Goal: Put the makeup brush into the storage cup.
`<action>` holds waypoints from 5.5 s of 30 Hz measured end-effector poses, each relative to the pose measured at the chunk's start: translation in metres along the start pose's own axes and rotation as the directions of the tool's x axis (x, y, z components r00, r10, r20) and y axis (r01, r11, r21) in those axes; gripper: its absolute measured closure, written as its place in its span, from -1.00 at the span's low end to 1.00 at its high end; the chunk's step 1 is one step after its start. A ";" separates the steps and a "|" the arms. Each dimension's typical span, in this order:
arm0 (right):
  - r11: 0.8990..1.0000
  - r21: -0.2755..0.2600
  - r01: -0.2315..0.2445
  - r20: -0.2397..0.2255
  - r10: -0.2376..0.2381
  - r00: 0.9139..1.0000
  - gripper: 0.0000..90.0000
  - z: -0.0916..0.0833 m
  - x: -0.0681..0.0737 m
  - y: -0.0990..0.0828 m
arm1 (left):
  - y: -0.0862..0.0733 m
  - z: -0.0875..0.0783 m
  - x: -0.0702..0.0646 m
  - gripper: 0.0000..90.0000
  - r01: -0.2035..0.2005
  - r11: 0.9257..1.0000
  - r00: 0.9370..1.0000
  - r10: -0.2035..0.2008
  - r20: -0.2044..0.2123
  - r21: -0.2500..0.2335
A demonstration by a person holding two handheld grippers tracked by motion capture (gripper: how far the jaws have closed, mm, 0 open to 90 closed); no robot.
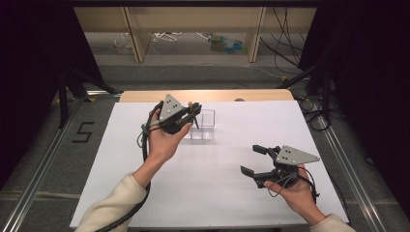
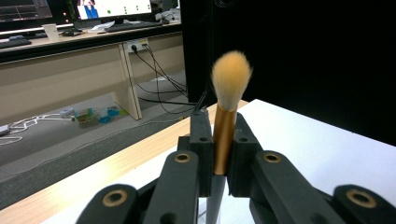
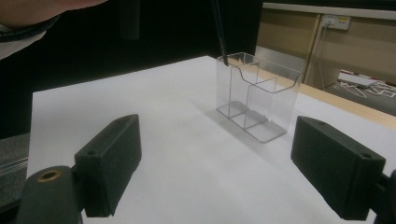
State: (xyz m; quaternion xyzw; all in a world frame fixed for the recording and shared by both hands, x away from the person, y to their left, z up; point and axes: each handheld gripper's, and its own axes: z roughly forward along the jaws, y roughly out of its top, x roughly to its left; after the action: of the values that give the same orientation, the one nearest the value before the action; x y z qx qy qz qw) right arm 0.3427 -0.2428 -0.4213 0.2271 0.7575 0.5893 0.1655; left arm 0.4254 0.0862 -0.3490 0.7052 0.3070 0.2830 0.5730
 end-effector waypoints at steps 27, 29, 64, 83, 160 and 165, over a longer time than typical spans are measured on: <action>1.000 0.006 0.002 0.000 -0.002 1.000 -0.62 0.000 0.000 0.000 | 0.002 0.007 0.006 0.84 0.006 1.000 1.000 -0.006 -0.004 0.000; 1.000 0.006 0.003 0.000 -0.003 1.000 -0.62 0.000 0.000 0.000 | 0.002 0.008 0.006 0.84 0.006 1.000 1.000 -0.006 -0.007 0.000; 1.000 0.012 0.006 0.001 -0.006 1.000 -0.62 0.000 0.000 0.000 | 0.003 0.013 0.011 0.84 -0.007 1.000 1.000 0.007 -0.023 -0.002; 1.000 -0.005 -0.001 -0.006 0.001 1.000 -0.62 0.002 0.001 -0.001 | 0.002 0.016 0.012 0.84 -0.012 1.000 0.999 0.012 -0.029 -0.004; 1.000 0.015 0.000 -0.002 0.000 1.000 -0.62 0.001 0.001 -0.001 | -0.006 0.032 0.015 0.84 -0.042 0.999 0.997 0.042 -0.062 0.010; 1.000 0.012 0.003 -0.002 -0.003 1.000 -0.62 0.002 0.000 -0.001 | -0.007 0.033 0.016 0.84 -0.042 0.999 0.997 0.042 -0.066 0.010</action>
State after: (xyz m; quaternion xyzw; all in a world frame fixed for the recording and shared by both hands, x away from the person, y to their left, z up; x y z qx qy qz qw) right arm 0.3432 -0.2414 -0.4230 0.2263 0.7617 0.5845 0.1642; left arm 0.4599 0.0790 -0.3609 0.7043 0.3120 0.3168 0.5534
